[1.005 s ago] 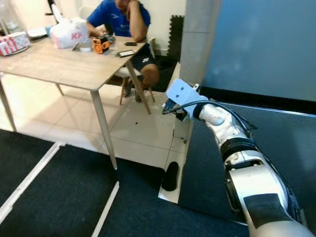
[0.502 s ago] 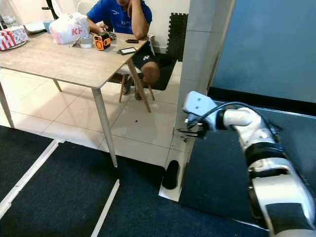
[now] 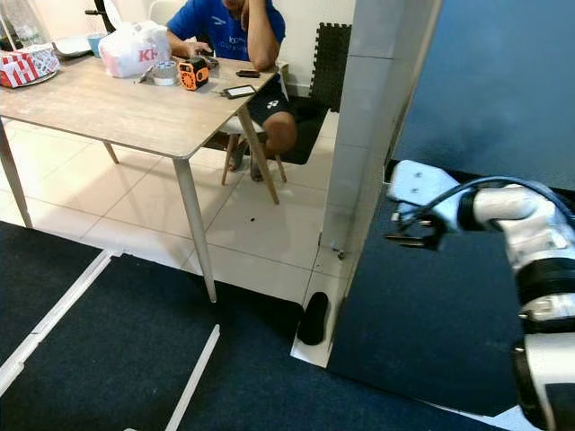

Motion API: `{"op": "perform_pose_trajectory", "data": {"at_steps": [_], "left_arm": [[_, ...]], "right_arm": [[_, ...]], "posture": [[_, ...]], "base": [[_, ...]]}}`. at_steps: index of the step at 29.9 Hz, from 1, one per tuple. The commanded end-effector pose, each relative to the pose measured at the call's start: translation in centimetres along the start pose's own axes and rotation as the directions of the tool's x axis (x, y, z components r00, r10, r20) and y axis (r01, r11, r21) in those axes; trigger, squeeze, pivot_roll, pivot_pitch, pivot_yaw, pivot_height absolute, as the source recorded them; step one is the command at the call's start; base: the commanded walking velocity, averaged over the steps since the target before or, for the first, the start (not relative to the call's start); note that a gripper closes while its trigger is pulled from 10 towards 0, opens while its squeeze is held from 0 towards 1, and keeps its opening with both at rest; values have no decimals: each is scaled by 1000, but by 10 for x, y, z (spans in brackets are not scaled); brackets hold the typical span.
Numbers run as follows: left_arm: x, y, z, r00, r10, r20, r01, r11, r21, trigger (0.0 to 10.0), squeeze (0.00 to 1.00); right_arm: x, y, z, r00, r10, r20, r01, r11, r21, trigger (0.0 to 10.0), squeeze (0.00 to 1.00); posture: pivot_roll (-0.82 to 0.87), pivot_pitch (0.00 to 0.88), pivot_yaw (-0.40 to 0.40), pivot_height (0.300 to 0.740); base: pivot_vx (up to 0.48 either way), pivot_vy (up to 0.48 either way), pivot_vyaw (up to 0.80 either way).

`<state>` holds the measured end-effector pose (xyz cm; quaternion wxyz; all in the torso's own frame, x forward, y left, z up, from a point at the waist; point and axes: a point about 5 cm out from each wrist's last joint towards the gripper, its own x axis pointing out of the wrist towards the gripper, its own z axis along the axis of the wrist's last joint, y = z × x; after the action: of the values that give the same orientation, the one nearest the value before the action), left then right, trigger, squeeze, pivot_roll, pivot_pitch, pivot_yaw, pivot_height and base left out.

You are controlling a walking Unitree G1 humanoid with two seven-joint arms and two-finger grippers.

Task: Restocking fridge

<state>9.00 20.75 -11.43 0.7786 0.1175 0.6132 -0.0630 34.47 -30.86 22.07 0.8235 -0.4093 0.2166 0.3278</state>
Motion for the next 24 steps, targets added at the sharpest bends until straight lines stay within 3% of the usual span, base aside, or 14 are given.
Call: {"op": "perform_pose_trajectory", "data": {"at_steps": [1,10,17,24], "left_arm": [[1,-5,8,999,-18,35,18,1000,-11,10000,0],[1,-3,8,999,-15,33,15,1000,-4,10000,0],[1,-3,9,999,-16,36,16,1000,-6,10000,0],[1,-4,7,999,-17,32,17,1000,-11,10000,0]], "right_arm": [[-7,-4,-6,998,-55,-36,55,998,11,10000,0],[-19,-15,-5,984,-166,-64,164,986,-32,10000,0],[-11,-19,12,973,-228,24,229,973,-35,10000,0],[2,-11,1,974,-195,-112,186,979,-86,10000,0]], "posture": [[-63,0,-5,740],[-65,0,-2,740],[-63,0,-3,740],[-62,0,-4,740]], "base": [[0,0,0],[0,0,0],[0,0,0],[0,0,0]]}}
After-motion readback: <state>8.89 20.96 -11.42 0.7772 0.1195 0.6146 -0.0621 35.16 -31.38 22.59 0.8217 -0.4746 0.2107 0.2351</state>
